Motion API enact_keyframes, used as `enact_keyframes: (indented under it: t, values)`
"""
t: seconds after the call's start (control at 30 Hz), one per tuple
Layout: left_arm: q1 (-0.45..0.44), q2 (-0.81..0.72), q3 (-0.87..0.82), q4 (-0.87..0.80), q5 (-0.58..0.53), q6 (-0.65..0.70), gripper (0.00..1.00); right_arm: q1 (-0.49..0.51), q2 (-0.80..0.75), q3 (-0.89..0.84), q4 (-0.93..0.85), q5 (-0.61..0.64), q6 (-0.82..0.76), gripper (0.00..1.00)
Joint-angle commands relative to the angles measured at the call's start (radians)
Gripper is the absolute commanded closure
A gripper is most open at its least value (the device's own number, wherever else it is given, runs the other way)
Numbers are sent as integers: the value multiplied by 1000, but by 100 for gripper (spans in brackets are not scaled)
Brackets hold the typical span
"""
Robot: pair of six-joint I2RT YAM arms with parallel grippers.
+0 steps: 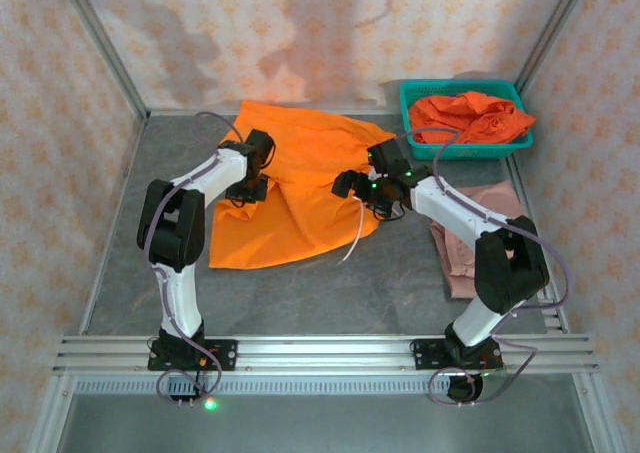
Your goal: Fold and stack the shorts
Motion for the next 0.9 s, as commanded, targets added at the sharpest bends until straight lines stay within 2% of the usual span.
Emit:
enact_keyframes:
  t: [0.0, 0.33, 0.37, 0.43, 0.53, 0.6, 0.67, 0.73, 0.8, 0.87]
  values:
    - [26, 11, 51, -34, -45, 5, 100, -2, -30, -7, -2, 30, -16, 1]
    - [141, 89, 305, -91, -86, 67, 100, -2, -22, -32, -14, 55, -10, 1]
    - [157, 111, 338, -96, -89, 76, 96, -1, -24, -38, -16, 61, -10, 1]
    - [179, 150, 394, -89, -92, 94, 88, -2, -31, -46, -20, 69, -8, 1]
    - [204, 190, 462, -62, -69, 125, 57, -3, -48, -57, -21, 82, -3, 1]
    - [209, 184, 514, -85, -36, 128, 49, -8, -66, -60, -23, 86, 2, 1]
    - [207, 119, 495, -73, 19, 103, 38, -14, -86, -67, -21, 87, 13, 0]
    - [207, -5, 380, -10, 93, 56, 33, -26, -103, -81, -17, 88, 41, 0]
    - [208, -198, 200, 85, 179, -18, 23, -45, -120, -107, -11, 92, 93, 3]
    - [208, -352, 16, 171, 250, -99, 2, -65, -128, -133, 0, 93, 131, 8]
